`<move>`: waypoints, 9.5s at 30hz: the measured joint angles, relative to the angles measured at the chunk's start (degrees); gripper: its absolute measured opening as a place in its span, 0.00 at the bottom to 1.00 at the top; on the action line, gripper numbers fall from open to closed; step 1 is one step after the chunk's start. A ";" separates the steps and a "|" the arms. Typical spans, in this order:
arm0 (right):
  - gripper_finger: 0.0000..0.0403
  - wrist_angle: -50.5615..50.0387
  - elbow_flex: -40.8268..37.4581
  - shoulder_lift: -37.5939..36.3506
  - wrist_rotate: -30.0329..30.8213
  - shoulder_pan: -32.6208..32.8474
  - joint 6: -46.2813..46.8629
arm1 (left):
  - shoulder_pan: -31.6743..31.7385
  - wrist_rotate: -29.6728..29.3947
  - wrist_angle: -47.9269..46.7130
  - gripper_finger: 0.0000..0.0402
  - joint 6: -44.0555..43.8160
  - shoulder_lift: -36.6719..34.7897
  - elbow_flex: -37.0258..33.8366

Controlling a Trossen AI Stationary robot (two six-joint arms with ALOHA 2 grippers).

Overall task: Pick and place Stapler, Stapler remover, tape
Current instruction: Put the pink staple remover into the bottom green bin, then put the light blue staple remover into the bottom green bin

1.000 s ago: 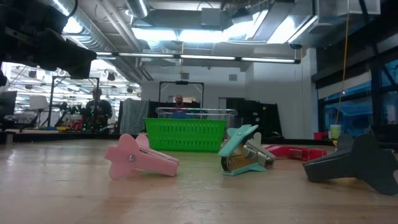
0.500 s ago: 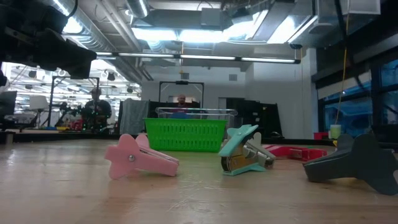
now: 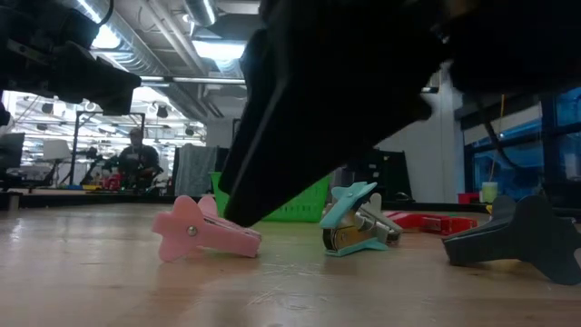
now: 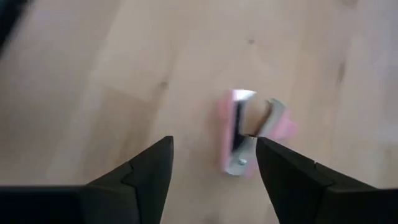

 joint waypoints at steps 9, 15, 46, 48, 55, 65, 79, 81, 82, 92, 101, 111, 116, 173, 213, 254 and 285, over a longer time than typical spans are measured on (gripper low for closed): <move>0.50 0.34 -1.25 -0.02 -3.25 -3.24 6.44 | 0.00 0.00 0.00 0.02 0.00 0.00 0.00; 0.49 0.65 -1.23 -0.02 -4.78 -4.95 8.37 | 0.00 0.00 0.00 0.01 0.00 0.00 0.00; 0.49 3.01 -1.12 1.37 -3.34 -5.90 4.61 | 0.00 0.00 0.02 0.02 0.01 0.02 0.00; 0.49 2.54 -0.93 1.33 -2.45 -5.63 1.70 | 0.00 0.00 0.02 0.02 0.00 0.02 0.00; 0.49 2.33 2.66 -1.94 0.99 -3.32 -0.74 | 0.00 0.00 0.02 0.01 0.00 0.02 0.00; 0.49 -0.46 1.63 -1.84 6.34 -2.81 12.92 | 0.00 0.00 0.02 0.02 0.00 0.02 0.00; 0.65 -1.81 1.50 -1.84 -1.80 -4.58 11.47 | 0.00 0.00 0.01 0.02 0.00 0.01 0.00; 0.72 -1.98 1.50 -1.84 -1.53 -4.58 12.10 | 0.00 0.00 0.00 0.01 0.00 0.02 0.00; 0.75 -2.00 1.50 -1.84 -1.00 -4.58 13.01 | 0.00 0.00 0.01 0.01 0.00 0.01 0.00; 0.81 -2.28 1.56 -0.24 4.70 -5.32 22.00 | 0.00 0.00 0.02 0.02 0.00 0.02 0.00; 0.80 -1.38 1.59 3.63 1.41 -5.41 21.77 | 0.00 0.02 0.05 0.01 0.00 0.22 0.00; 0.80 0.92 1.79 4.78 1.15 -7.45 21.76 | 0.00 0.00 0.04 0.01 0.00 0.31 0.00; 0.76 1.87 1.74 4.92 0.55 -8.09 21.55 | 0.00 0.00 0.02 0.01 0.00 0.31 0.00; 0.22 -6.06 1.53 -13.96 -5.38 -20.71 -7.21 | 0.00 0.00 0.04 0.01 0.00 0.48 0.00; 0.22 -6.10 1.53 -5.77 -19.47 -37.00 -23.56 | 0.00 0.00 0.02 0.02 0.00 0.50 0.00; 0.35 -16.65 1.53 -5.78 -27.31 -40.50 -24.75 | 0.00 0.00 0.00 0.02 0.01 0.50 0.00; 0.84 -21.72 6.11 -5.86 -28.56 -41.19 -24.35 | 0.00 0.00 0.00 0.01 0.00 0.50 0.00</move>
